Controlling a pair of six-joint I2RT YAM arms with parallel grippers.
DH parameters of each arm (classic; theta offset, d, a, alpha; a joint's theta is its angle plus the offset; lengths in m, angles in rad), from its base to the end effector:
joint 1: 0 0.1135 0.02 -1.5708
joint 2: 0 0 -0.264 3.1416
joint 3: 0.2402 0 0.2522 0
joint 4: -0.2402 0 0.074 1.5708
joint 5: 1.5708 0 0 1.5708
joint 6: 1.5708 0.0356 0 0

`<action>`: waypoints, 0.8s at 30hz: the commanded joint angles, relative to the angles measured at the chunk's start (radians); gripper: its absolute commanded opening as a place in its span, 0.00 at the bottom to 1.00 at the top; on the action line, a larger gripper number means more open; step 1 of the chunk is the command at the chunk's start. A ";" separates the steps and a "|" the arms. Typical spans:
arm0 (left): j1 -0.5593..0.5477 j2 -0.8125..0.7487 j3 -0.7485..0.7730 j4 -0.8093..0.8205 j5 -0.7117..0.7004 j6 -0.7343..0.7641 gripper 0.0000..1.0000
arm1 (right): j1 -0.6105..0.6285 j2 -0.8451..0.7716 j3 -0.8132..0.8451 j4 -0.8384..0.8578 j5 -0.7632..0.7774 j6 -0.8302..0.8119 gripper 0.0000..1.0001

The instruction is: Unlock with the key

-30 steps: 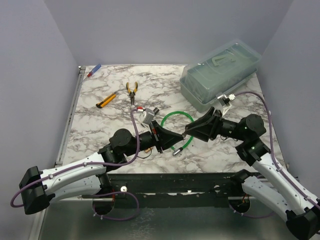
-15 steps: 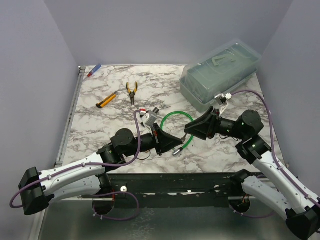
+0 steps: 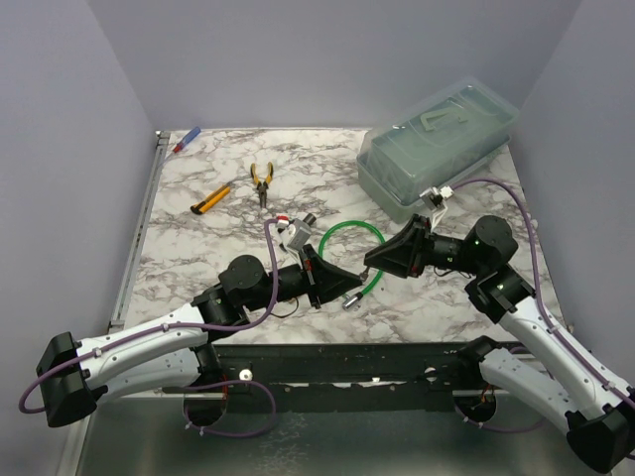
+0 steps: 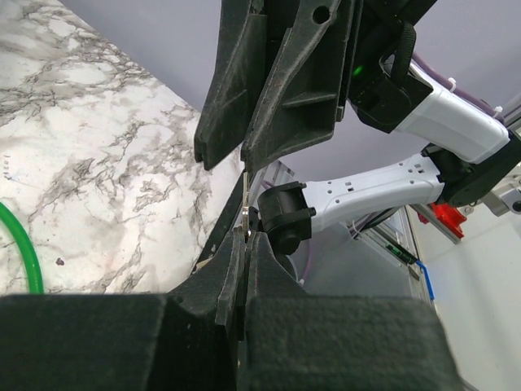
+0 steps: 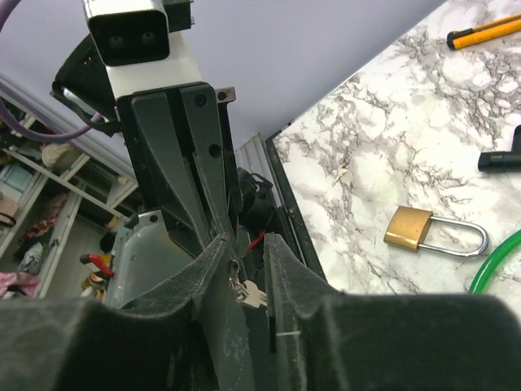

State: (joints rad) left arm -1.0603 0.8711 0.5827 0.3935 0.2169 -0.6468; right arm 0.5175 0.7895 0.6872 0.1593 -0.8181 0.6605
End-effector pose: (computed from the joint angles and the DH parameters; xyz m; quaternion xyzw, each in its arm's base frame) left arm 0.0960 -0.1870 0.3147 0.2153 0.6344 -0.6044 0.4311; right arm 0.1454 0.1127 0.3412 -0.2434 0.6491 0.5976 0.4029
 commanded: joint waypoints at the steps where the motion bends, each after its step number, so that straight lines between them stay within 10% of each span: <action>1: 0.003 -0.011 0.034 0.007 -0.015 0.003 0.00 | 0.005 0.004 0.014 -0.008 -0.063 -0.010 0.25; 10: 0.002 -0.005 0.032 0.014 -0.051 -0.001 0.00 | 0.005 -0.002 0.000 0.008 -0.084 0.008 0.01; 17: 0.003 -0.001 0.029 0.022 -0.081 -0.005 0.01 | 0.006 -0.025 -0.030 0.046 -0.041 0.063 0.00; 24: 0.003 -0.033 0.008 0.023 -0.082 0.012 0.59 | 0.006 -0.028 -0.009 0.007 0.060 0.093 0.00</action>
State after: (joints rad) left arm -1.0603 0.8696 0.5827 0.3950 0.1635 -0.6498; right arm 0.5175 0.7712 0.6678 0.1833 -0.8272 0.7223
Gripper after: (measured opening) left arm 0.501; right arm 0.009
